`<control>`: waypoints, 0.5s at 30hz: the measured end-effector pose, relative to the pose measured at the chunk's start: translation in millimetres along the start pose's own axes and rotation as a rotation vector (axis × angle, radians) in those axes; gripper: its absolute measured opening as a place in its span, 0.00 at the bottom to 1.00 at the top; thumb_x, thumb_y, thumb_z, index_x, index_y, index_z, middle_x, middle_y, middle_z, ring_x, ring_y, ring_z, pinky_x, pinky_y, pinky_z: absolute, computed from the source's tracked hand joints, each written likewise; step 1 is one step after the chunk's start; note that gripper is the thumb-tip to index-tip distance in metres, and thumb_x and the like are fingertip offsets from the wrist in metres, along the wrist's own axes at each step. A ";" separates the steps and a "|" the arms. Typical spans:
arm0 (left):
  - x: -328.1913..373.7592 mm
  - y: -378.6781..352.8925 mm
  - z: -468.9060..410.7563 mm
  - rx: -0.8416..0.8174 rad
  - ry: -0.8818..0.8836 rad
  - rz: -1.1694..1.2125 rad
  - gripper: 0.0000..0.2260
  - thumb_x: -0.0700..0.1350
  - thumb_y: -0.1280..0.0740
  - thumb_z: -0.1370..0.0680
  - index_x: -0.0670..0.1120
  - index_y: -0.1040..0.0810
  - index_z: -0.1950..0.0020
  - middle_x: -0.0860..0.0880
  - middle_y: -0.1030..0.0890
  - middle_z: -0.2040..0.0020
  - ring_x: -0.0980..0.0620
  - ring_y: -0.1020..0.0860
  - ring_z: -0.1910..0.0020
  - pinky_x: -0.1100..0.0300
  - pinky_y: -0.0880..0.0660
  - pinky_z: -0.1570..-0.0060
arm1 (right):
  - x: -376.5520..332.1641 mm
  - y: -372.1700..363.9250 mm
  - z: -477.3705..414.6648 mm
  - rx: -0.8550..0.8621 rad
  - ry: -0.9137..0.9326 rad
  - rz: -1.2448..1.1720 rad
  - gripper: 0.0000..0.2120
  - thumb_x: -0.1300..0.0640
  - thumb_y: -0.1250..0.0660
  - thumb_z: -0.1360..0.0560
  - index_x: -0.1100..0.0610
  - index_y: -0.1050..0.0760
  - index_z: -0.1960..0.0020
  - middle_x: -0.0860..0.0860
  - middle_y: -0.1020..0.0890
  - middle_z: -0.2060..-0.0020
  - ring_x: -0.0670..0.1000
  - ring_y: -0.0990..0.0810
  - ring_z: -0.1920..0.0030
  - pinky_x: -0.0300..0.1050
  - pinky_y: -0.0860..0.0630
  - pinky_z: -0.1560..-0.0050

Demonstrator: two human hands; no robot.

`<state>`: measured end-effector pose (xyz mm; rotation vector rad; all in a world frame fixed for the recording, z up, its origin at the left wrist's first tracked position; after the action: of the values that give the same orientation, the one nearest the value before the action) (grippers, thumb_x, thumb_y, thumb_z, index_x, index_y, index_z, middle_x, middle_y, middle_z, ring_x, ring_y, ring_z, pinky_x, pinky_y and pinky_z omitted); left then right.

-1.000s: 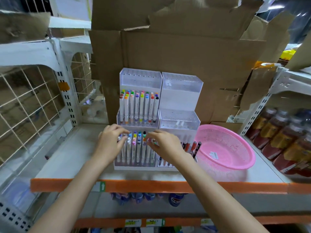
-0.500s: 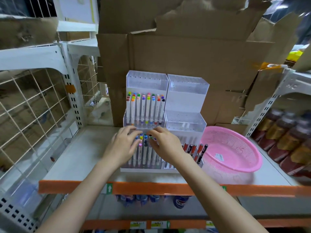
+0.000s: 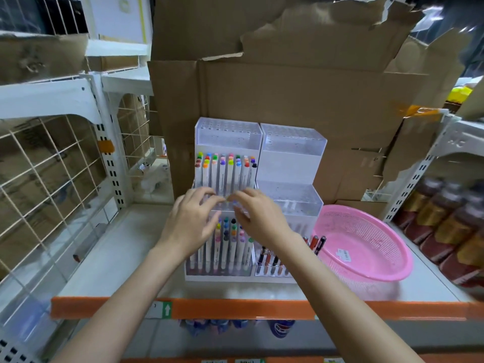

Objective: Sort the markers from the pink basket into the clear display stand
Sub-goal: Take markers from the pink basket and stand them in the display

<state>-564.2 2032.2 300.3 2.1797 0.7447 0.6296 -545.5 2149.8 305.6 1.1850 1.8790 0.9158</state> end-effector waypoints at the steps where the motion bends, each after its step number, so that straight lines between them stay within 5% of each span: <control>1: 0.4 7.7 -9.2 0.044 -0.002 -0.009 0.15 0.44 0.31 0.26 0.48 0.22 0.40 0.47 0.25 0.42 0.47 0.27 0.42 0.49 0.29 0.43 | -1.2 11.0 -7.2 0.061 0.014 0.004 0.11 0.60 0.36 0.23 0.55 0.24 0.41 0.52 0.21 0.47 0.54 0.24 0.46 0.52 0.21 0.58; 5: -7.4 17.5 -48.0 0.040 0.039 -0.122 0.24 0.46 0.33 0.25 0.50 0.31 0.29 0.45 0.32 0.31 0.45 0.35 0.31 0.45 0.35 0.34 | 1.5 41.5 -32.0 0.239 0.039 0.091 0.18 0.62 0.32 0.27 0.57 0.24 0.38 0.55 0.23 0.42 0.57 0.25 0.42 0.48 0.24 0.61; 10: -22.1 -0.5 -67.9 -0.081 0.086 -0.175 0.24 0.50 0.41 0.20 0.51 0.40 0.24 0.48 0.38 0.26 0.48 0.41 0.26 0.48 0.45 0.27 | 24.6 23.5 -50.0 0.082 -0.056 0.130 0.25 0.56 0.35 0.23 0.52 0.35 0.27 0.54 0.32 0.30 0.56 0.34 0.30 0.52 0.26 0.43; 15: -24.8 -1.8 -68.5 -0.032 0.054 -0.135 0.21 0.47 0.39 0.20 0.49 0.34 0.27 0.45 0.30 0.30 0.46 0.34 0.30 0.46 0.37 0.30 | 27.8 15.6 -48.3 0.084 -0.056 0.121 0.26 0.56 0.37 0.22 0.53 0.37 0.25 0.54 0.33 0.28 0.56 0.35 0.29 0.52 0.24 0.48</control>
<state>-625.5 2049.6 335.6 2.0708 0.8963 0.6277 -589.0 2171.7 336.8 1.3740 1.8322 0.8666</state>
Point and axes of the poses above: each hand's wrist, its own z-axis away from the middle knuckle, its own y-axis out of the back of the hand, x = y × z, the point moved 9 cm from there along -z, towards the middle knuckle
